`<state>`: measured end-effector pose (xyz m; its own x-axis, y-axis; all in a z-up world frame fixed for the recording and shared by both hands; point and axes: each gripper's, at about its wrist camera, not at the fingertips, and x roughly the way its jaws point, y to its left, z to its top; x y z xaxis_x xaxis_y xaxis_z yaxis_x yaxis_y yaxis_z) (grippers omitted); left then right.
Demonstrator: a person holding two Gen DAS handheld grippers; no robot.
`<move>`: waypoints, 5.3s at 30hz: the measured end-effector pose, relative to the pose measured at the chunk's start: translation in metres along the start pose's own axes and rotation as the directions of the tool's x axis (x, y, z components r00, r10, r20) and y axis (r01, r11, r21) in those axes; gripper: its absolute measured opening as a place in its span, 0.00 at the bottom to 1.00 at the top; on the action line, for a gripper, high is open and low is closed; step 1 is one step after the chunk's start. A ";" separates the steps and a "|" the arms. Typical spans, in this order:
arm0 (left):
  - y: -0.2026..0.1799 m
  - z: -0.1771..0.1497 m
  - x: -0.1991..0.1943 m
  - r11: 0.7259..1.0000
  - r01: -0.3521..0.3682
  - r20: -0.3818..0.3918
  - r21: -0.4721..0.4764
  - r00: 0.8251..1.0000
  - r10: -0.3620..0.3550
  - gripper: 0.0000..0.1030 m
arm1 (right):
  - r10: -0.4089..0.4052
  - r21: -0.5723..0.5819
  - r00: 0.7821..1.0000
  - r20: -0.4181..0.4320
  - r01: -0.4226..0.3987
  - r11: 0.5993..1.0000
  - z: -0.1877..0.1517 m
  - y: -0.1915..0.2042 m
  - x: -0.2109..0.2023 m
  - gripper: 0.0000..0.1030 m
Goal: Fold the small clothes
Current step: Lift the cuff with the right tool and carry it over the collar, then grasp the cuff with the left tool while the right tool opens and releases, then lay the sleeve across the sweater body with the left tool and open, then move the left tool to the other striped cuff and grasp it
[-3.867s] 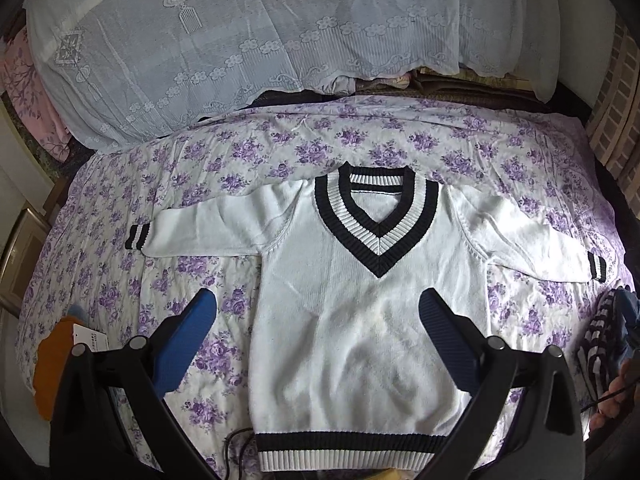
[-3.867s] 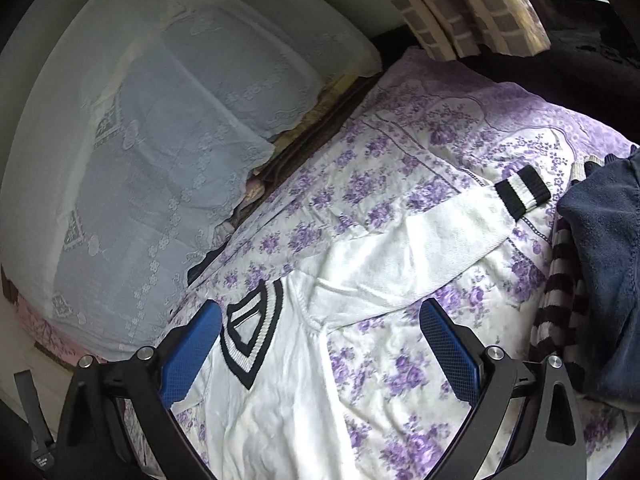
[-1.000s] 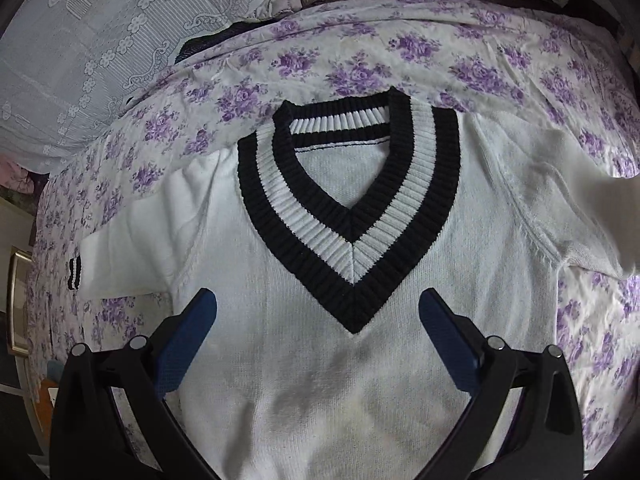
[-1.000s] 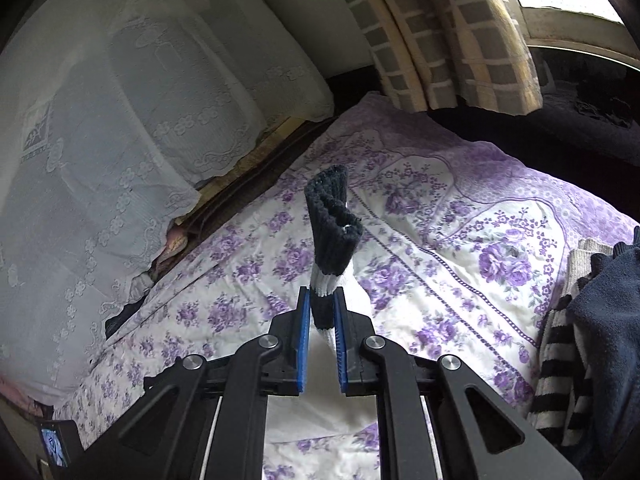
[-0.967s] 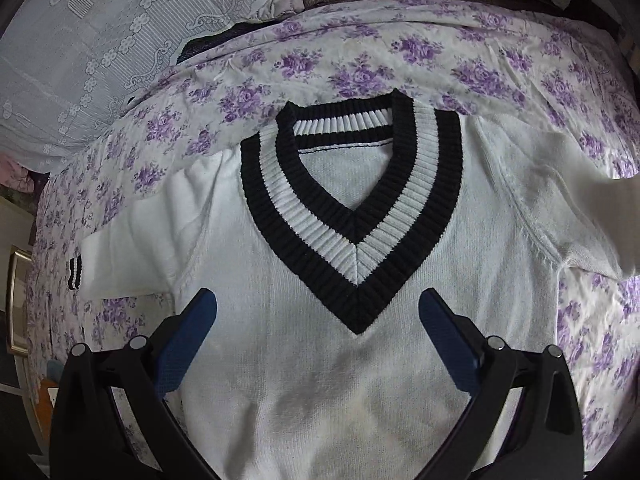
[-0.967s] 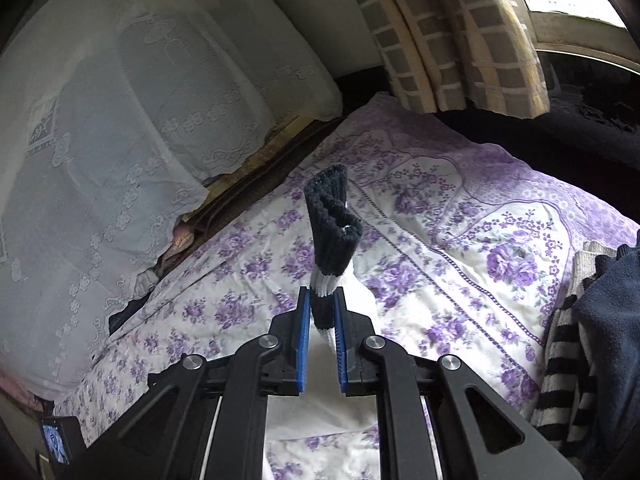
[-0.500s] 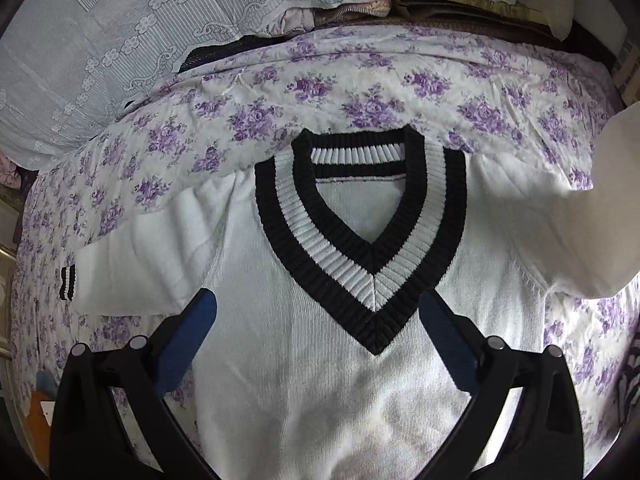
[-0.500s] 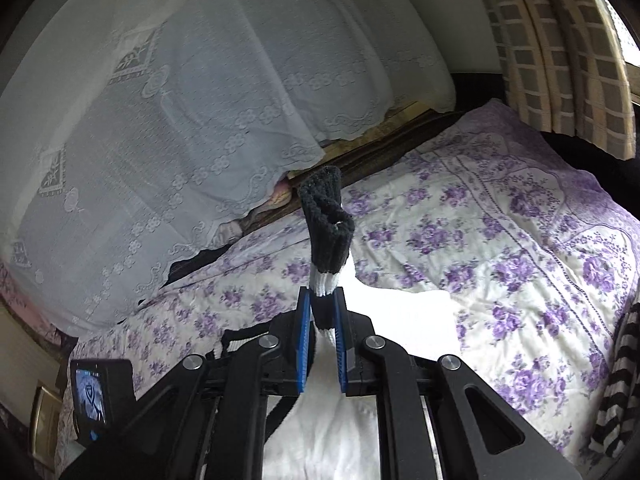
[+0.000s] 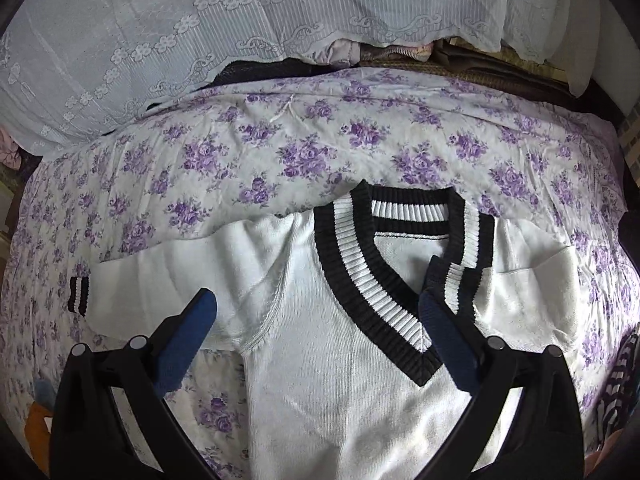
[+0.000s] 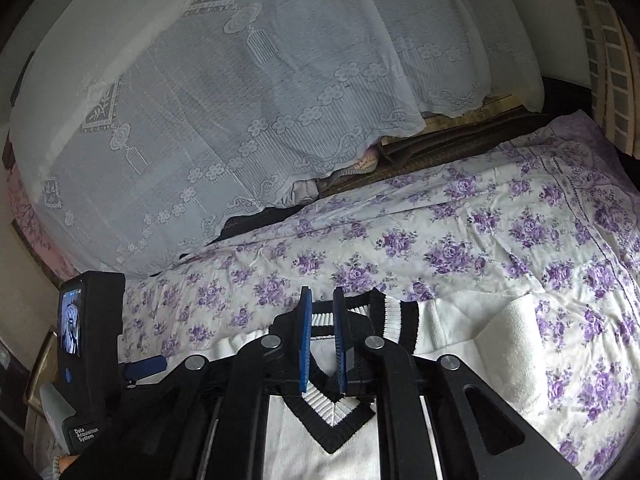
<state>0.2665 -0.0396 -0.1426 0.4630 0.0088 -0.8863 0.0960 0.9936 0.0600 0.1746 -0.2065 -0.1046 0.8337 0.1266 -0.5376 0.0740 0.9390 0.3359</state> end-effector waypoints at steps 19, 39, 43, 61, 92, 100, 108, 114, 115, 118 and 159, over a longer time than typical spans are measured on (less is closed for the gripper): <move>-0.075 -0.028 0.122 0.956 0.289 -0.238 -0.056 0.926 -0.294 0.94 | -0.150 0.023 0.968 -0.200 0.158 0.987 -0.076 -0.115 0.018 0.28; -0.051 -0.027 0.111 0.922 0.359 -0.165 -0.144 0.910 -0.380 0.22 | -0.187 0.163 0.970 -0.157 0.212 0.964 -0.065 -0.178 0.012 0.34; -0.045 -0.035 0.114 0.853 0.457 -0.143 -0.252 0.854 -0.500 0.61 | -0.180 0.168 0.971 -0.159 0.206 0.964 -0.066 -0.181 0.012 0.35; 0.016 -0.015 0.057 0.939 0.255 0.059 -0.228 0.967 -0.248 0.10 | -0.169 0.183 0.976 -0.140 0.193 0.964 -0.057 -0.181 0.018 0.35; 0.068 -0.031 0.086 0.984 0.035 0.026 -0.177 0.999 -0.031 0.16 | -0.199 -0.012 0.954 -0.224 0.202 0.979 -0.035 -0.140 0.112 0.22; 0.025 -0.032 0.122 0.997 -0.080 -0.020 0.009 0.997 0.080 0.16 | -0.227 -0.046 0.930 -0.288 0.223 0.974 -0.050 -0.144 0.138 0.20; 0.035 -0.047 0.094 0.995 0.070 -0.006 -0.074 0.997 -0.071 0.35 | -0.163 -0.045 0.949 -0.271 0.157 0.987 -0.079 -0.132 0.077 0.22; 0.016 -0.060 0.108 0.999 -0.043 -0.021 0.015 0.999 0.043 0.39 | -0.207 -0.111 0.928 -0.311 0.181 0.977 -0.102 -0.130 0.085 0.23; 0.017 -0.058 0.105 0.999 -0.041 -0.027 0.013 0.999 0.041 0.38 | -0.200 -0.097 0.930 -0.308 0.179 0.979 -0.098 -0.129 0.082 0.23; 0.030 -0.056 0.092 0.999 0.008 -0.013 -0.045 1.000 -0.009 0.38 | -0.158 -0.073 0.949 -0.273 0.143 0.987 -0.090 -0.124 0.067 0.25; 0.379 -0.133 0.102 0.635 0.090 0.027 -0.767 0.994 -0.109 0.39 | -0.160 -0.200 0.947 -0.278 0.106 0.974 -0.084 -0.026 -0.003 0.46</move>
<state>0.2329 0.3525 -0.2719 0.4733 -0.1026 -0.8749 -0.5731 0.7184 -0.3943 0.1237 -0.2049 -0.1768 0.6260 0.0589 -0.7776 0.0508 0.9919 0.1160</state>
